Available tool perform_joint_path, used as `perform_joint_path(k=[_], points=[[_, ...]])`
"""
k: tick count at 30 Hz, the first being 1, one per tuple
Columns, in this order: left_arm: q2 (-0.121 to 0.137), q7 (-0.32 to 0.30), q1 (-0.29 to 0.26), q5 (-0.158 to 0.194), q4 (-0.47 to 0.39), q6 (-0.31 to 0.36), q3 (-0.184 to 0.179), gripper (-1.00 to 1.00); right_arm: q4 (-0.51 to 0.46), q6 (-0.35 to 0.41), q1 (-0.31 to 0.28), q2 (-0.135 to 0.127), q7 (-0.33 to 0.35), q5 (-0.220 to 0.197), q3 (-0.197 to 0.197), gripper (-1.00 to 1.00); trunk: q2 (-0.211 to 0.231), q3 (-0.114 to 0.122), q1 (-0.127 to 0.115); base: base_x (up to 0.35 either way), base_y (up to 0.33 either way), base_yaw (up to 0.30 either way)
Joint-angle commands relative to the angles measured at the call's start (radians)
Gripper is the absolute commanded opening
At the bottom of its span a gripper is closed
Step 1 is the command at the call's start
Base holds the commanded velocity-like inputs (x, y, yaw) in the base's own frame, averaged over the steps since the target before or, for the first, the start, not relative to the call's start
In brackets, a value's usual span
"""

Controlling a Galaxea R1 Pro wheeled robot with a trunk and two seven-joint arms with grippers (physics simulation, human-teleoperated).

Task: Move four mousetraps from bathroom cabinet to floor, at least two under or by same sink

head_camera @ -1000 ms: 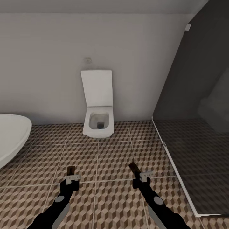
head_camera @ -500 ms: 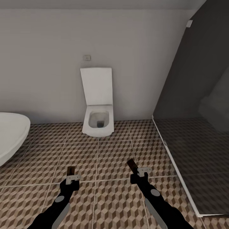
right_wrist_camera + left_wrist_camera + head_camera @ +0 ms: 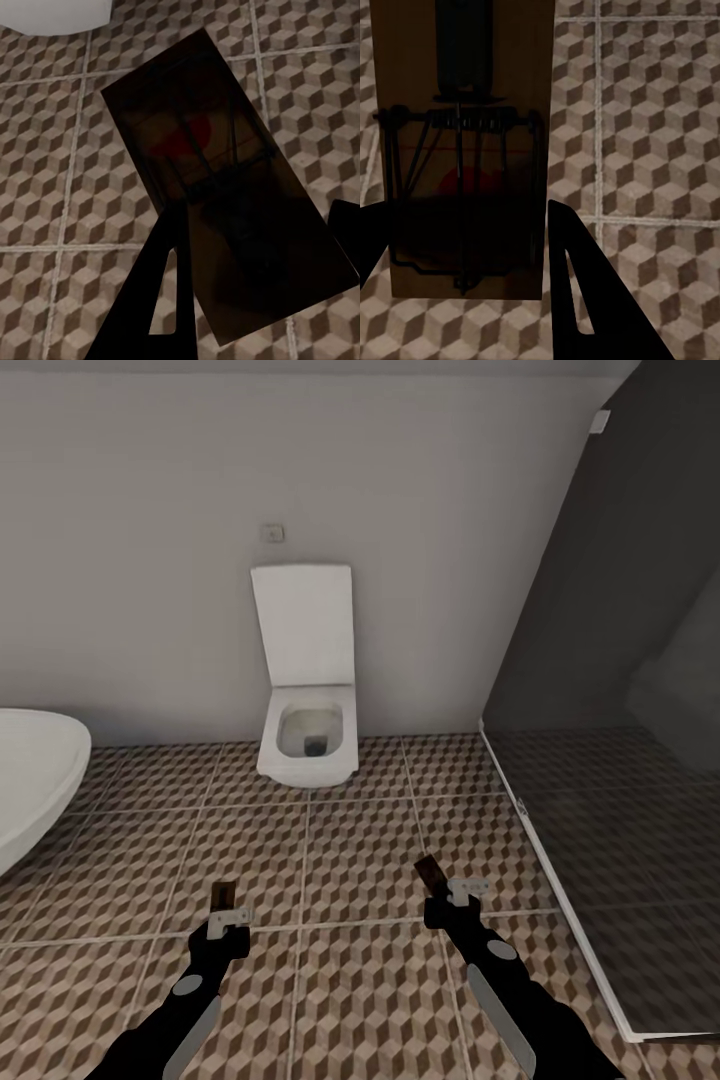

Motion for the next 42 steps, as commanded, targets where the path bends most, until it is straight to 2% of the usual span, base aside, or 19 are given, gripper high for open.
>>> perform_joint_path(k=[1, 42], points=[[0.002, 0.011, -0.001, 0.007, 0.0, -0.004, -0.008, -1.0, -0.002, 0.004, -0.001, -0.001, -0.01, -0.008, 0.004, -1.0, -0.008, -0.004, 0.004, 0.0, 0.0, 0.0], [0.002, 0.011, -0.001, 0.007, -0.002, -0.004, -0.009, -1.0, -0.002, 0.006, -0.001, -0.001, -0.009, -0.005, 0.004, -1.0, -0.295, -0.132, 0.161, 0.0, 0.0, 0.0]])
